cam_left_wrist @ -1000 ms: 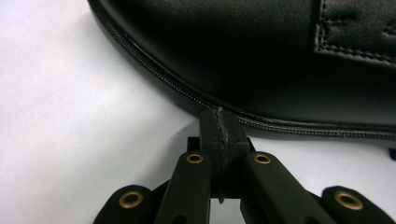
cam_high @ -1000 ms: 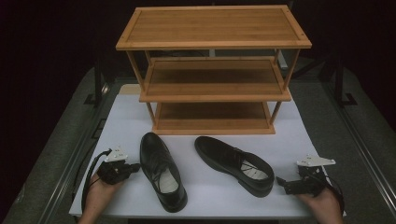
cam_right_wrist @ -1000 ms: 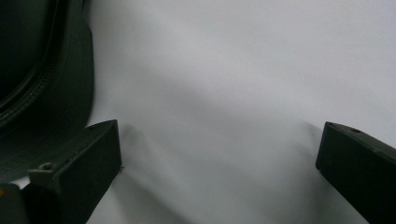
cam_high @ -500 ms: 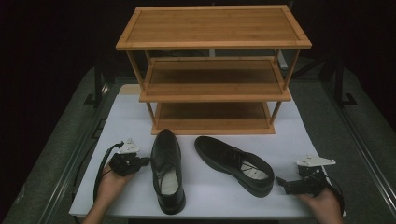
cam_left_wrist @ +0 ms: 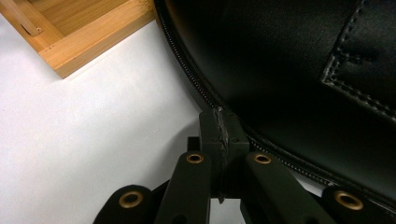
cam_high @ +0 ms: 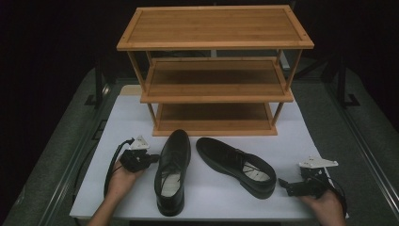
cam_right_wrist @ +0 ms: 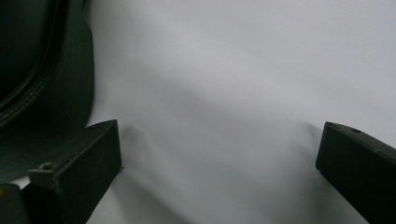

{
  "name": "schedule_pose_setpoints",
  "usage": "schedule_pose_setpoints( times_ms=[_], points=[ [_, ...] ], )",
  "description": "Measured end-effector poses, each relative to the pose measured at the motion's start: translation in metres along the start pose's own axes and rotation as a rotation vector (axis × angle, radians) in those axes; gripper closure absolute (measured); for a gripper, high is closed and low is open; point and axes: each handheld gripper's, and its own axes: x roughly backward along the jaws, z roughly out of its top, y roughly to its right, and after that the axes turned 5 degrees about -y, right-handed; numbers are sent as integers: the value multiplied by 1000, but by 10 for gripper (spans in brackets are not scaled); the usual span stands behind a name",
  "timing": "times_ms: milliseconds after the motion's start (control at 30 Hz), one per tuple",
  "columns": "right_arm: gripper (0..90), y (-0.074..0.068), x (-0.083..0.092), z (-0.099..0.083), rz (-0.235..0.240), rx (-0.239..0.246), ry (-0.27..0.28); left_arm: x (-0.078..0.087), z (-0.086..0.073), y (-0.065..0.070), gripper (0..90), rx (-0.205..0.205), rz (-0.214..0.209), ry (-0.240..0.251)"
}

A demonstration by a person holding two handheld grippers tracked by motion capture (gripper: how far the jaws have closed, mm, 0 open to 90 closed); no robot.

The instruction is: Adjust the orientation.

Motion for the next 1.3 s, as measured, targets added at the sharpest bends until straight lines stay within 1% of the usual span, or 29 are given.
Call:
schedule_pose_setpoints(
  times_ms=[33,67,100,233,300,367,433,467,533,633,1000,1100,1133,1167,1200,1233,1267,1300],
  points=[
    [0,0,0,0,0,0,-1,1,-1,0,900,2,-12,1],
    [0,0,0,0,0,0,-2,5,-6,4,900,5,-17,-2],
    [0,0,0,0,0,0,-2,5,-6,4,900,5,-17,-2],
    [0,0,0,0,0,-2,0,17,-20,20,900,-24,-41,-26],
    [0,0,0,0,0,-2,0,21,-25,27,900,-20,-58,-17],
    [0,0,0,0,0,-1,0,22,-28,33,900,-22,-84,-16],
    [0,0,0,0,0,-1,0,21,-27,38,900,-38,-73,-28],
    [0,0,0,0,-1,1,1,21,-27,38,900,-40,-72,-31],
    [0,0,0,0,-1,2,0,20,-27,36,900,-28,-84,-18],
    [0,0,0,0,-1,2,0,18,-26,37,900,-30,-81,-15],
    [0,0,0,0,-1,1,0,15,-21,44,900,-47,-90,-19],
    [0,0,0,0,-1,1,0,15,-22,42,900,-37,-104,-15],
    [0,0,0,0,-1,0,0,16,-23,41,900,-46,-92,-21],
    [0,0,0,0,-1,-2,-1,17,-23,40,900,-45,-82,-25],
    [0,0,0,0,0,-3,-1,20,-24,37,853,-38,-66,-26],
    [0,0,0,0,0,-3,-1,21,-25,36,853,-30,-63,-25],
    [0,0,0,0,0,-3,-1,25,-28,31,841,-15,-55,-22],
    [0,0,0,0,0,-3,-1,28,-30,28,801,-6,-44,-17]
  ],
)
